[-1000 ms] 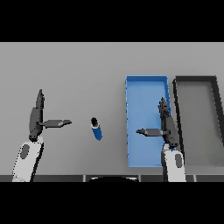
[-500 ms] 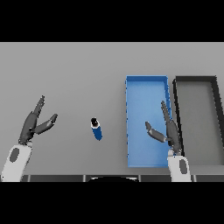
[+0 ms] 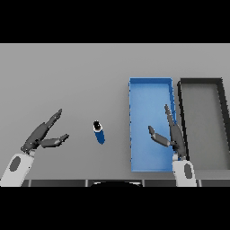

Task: Pick up the blue pipe and place it into the blue bin.

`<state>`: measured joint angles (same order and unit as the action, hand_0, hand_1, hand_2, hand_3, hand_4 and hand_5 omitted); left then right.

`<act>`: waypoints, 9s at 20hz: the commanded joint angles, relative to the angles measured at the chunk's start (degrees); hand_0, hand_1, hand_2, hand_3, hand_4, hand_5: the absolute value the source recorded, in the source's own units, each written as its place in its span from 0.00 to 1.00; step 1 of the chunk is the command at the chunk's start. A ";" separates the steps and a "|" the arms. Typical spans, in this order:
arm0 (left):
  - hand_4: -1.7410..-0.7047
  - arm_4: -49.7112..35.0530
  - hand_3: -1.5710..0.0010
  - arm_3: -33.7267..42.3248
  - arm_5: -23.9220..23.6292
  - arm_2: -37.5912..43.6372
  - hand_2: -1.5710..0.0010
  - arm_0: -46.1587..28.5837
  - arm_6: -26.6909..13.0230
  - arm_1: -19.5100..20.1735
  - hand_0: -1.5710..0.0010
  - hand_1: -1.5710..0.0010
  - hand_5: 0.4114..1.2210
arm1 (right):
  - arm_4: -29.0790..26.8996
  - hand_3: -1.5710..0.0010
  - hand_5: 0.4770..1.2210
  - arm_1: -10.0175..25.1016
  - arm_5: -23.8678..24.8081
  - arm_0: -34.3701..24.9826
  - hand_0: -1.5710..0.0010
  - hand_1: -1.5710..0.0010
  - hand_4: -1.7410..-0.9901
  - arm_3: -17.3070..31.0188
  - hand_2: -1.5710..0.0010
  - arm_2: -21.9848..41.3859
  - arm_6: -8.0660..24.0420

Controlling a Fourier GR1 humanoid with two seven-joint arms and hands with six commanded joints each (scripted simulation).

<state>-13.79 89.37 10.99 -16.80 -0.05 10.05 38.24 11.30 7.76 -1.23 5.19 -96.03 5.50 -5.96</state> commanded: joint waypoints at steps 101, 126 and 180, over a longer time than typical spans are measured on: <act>0.14 17.78 0.00 2.05 9.18 -6.98 0.00 11.89 -10.25 -37.79 0.00 0.00 1.00 | -25.29 0.62 0.03 1.32 -25.68 -38.12 0.55 0.55 0.45 -8.02 0.53 17.50 32.96; 0.67 23.00 0.84 3.20 13.60 -4.86 0.83 10.70 -9.13 -37.71 0.80 0.82 0.65 | -23.33 0.00 0.99 -1.07 -17.49 -37.24 0.00 0.00 0.00 -8.87 0.00 21.61 30.43; 0.83 22.82 1.00 4.29 13.54 -4.80 1.00 8.42 -15.27 -36.80 1.00 1.00 0.01 | -49.88 0.60 1.00 38.04 27.72 -30.85 0.25 0.32 0.20 5.35 0.32 24.31 40.93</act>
<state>9.02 93.66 24.53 -21.61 8.37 -5.22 1.44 -38.56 45.80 26.30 -25.65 -90.68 29.82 34.95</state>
